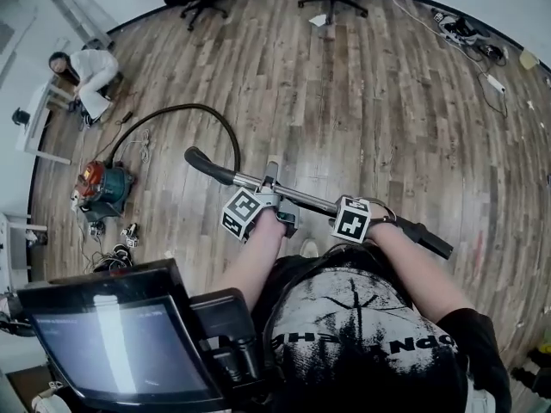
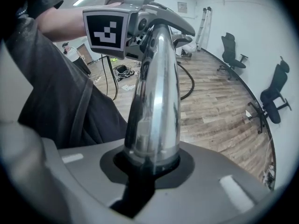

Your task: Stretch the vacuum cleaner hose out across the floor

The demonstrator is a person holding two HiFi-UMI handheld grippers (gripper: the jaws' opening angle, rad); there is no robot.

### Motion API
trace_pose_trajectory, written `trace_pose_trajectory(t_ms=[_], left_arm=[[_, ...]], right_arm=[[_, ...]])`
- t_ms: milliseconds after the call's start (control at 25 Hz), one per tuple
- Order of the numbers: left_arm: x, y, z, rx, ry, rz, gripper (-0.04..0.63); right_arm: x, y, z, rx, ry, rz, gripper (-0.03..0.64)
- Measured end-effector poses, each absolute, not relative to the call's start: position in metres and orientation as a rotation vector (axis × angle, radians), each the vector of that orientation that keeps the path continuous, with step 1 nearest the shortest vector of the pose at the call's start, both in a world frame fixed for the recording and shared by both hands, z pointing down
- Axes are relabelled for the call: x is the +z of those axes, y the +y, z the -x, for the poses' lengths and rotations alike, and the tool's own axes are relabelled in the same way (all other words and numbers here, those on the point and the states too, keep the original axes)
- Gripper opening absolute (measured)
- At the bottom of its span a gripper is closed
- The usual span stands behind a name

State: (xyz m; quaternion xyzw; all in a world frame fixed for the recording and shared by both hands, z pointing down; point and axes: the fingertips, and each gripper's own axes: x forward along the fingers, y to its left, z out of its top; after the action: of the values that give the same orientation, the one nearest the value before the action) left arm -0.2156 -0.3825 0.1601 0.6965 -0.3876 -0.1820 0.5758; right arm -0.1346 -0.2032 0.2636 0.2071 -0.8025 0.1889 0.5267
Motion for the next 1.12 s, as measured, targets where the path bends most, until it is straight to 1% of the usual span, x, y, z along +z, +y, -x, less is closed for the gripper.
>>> trace_pose_trajectory(t_ms=[400,800,920,1120], left_arm=[[0.191,-0.325,0.171,-0.603,-1.169,-1.447,0.044],[0.203,-0.282,0.104,-0.616,-1.222,-1.445,0.044],[0.199,-0.269,0.094,-0.621,-1.234,-1.433,0.044],[0.195,-0.243,0.099,-0.648,-1.244,-1.413,0.044]], right_arm=[[0.284,-0.172,0.039,0.314,-1.944,-0.161,0.077],[0.302,-0.131,-0.030,0.301,-1.973,-0.111,0.078],[0.297,-0.120,-0.041,0.297,-1.976,-0.092,0.078],[0.291,-0.098,-0.042,0.264,-1.961,-0.079,0.080]])
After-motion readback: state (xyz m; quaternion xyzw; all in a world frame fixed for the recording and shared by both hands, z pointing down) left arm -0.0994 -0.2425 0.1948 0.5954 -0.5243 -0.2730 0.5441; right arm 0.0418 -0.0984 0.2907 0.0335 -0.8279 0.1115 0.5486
